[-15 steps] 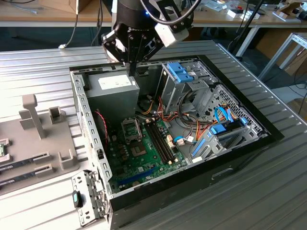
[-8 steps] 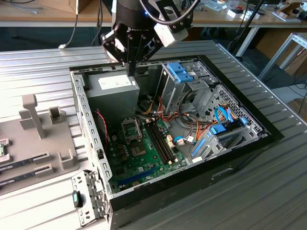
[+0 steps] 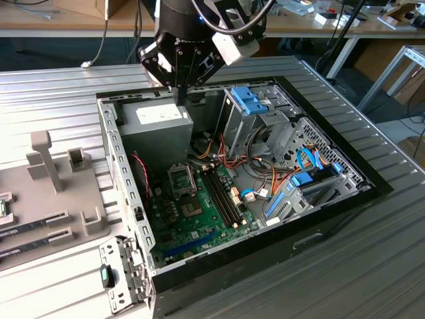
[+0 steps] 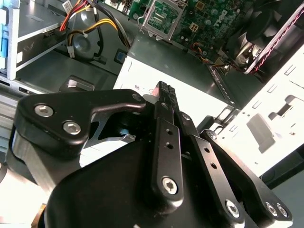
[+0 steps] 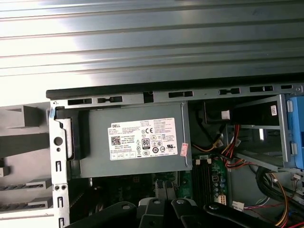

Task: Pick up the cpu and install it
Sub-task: 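Reach for the cpu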

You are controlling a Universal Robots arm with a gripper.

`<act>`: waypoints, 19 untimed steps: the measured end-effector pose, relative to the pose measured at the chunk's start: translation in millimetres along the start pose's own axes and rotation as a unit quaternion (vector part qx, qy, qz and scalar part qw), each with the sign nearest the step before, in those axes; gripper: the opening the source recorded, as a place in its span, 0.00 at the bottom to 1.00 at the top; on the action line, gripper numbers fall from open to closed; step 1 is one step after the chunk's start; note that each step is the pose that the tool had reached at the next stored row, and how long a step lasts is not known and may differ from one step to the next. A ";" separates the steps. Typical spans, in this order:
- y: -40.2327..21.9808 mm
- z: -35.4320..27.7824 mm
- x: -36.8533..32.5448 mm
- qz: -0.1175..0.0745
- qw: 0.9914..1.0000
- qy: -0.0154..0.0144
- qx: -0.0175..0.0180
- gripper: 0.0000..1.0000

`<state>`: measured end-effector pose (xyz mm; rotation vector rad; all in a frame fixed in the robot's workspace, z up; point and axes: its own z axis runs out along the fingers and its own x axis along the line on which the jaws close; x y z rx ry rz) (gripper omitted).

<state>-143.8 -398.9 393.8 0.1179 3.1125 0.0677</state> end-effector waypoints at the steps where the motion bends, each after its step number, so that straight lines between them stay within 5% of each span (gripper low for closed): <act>1: 0.0 0.0 0.2 0.000 1.000 0.000 0.000 0.11; 19: -0.4 -0.2 5.6 0.000 1.000 0.000 0.000 0.11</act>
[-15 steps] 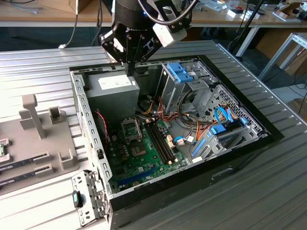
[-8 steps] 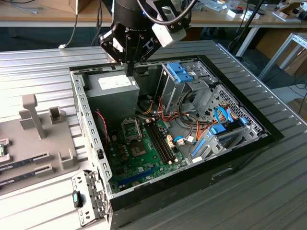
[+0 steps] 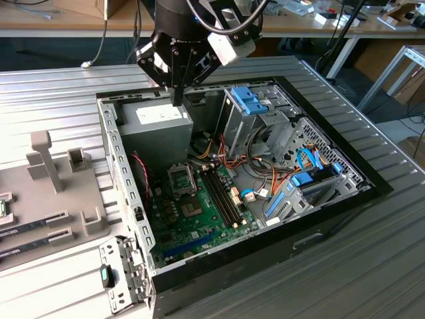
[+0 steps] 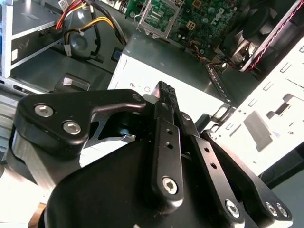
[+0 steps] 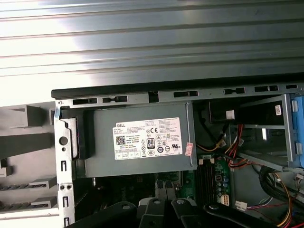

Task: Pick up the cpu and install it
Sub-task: 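Reach for the cpu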

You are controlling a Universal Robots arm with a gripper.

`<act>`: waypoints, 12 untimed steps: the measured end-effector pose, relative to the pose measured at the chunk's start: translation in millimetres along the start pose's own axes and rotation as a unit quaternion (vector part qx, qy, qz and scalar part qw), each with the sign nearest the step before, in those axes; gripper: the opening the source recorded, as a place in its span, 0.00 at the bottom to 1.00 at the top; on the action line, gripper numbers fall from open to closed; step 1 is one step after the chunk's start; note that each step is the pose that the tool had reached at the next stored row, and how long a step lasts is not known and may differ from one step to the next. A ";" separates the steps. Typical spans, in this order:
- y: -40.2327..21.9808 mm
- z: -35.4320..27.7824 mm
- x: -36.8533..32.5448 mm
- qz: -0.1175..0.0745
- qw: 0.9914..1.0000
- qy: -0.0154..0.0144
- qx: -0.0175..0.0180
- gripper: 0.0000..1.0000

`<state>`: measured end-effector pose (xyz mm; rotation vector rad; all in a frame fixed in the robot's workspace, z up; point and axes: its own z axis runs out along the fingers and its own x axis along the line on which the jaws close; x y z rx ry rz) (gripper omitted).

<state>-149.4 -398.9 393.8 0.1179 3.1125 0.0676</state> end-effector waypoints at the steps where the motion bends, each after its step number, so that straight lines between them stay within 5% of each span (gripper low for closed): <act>1: 0.0 0.0 0.3 0.000 1.000 0.000 0.000 0.11; 12: -0.3 -0.1 3.4 0.000 1.000 0.000 0.000 0.11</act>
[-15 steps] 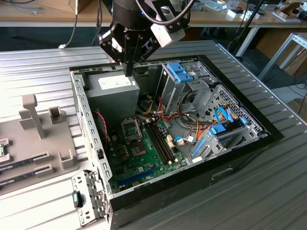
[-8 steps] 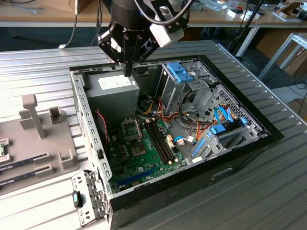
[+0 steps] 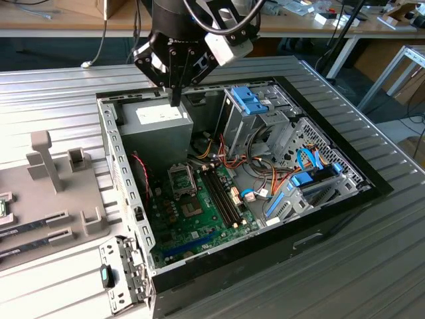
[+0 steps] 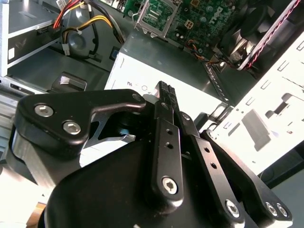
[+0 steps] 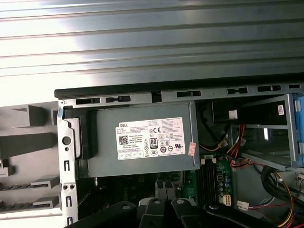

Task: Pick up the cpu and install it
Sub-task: 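Reach for the cpu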

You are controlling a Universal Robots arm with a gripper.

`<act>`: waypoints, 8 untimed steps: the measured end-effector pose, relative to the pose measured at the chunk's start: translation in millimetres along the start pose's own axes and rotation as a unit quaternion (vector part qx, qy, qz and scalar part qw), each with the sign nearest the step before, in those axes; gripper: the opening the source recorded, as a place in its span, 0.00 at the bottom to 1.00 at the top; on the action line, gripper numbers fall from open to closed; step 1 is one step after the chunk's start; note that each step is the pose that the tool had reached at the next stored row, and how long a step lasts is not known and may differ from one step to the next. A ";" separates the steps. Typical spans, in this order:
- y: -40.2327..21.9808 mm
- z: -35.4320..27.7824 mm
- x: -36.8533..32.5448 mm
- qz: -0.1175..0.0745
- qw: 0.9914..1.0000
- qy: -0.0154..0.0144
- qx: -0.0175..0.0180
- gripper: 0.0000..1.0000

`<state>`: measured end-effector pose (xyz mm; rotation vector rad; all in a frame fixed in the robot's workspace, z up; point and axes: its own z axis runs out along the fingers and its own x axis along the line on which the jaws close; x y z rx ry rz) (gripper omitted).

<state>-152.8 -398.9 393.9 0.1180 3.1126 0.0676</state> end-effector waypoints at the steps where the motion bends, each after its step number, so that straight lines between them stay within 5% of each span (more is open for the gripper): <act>1: 0.0 0.0 0.3 0.000 1.000 0.000 0.000 0.11; 8: -0.2 -0.1 2.8 0.000 1.000 0.000 0.000 0.11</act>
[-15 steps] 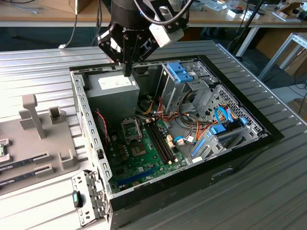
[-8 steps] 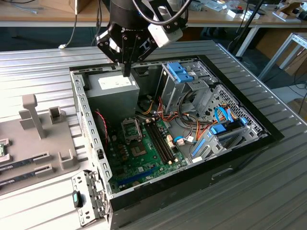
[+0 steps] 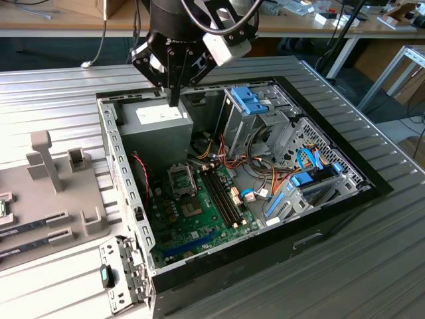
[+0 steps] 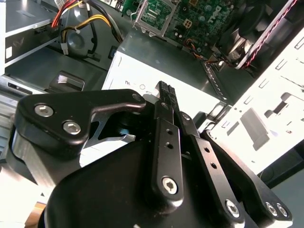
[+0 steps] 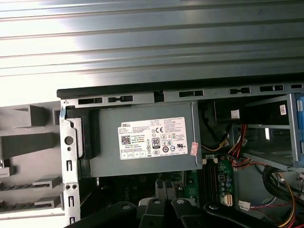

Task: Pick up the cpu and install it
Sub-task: 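Reach for the cpu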

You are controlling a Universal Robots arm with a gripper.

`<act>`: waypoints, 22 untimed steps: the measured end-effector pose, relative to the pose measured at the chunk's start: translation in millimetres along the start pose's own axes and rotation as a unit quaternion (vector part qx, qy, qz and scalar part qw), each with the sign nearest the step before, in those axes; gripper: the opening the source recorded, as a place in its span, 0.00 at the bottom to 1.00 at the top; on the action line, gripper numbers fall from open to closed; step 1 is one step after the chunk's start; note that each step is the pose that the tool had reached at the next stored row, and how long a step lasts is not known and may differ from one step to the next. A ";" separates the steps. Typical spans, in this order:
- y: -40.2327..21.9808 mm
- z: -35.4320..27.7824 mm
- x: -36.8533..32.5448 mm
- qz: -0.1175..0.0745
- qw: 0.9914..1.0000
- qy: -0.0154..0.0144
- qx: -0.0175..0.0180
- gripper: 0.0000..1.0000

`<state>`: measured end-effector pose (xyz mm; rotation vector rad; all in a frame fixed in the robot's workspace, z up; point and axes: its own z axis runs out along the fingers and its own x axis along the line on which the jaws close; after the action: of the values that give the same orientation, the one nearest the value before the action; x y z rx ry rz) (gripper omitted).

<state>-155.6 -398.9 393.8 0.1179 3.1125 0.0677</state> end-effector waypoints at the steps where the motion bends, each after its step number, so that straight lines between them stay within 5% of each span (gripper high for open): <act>1: 0.0 0.0 0.2 0.000 1.000 0.000 0.000 0.11; 22: -0.5 -0.2 6.7 0.000 1.000 0.000 0.000 0.11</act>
<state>-162.3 -398.9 393.8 0.1180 3.1125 0.0677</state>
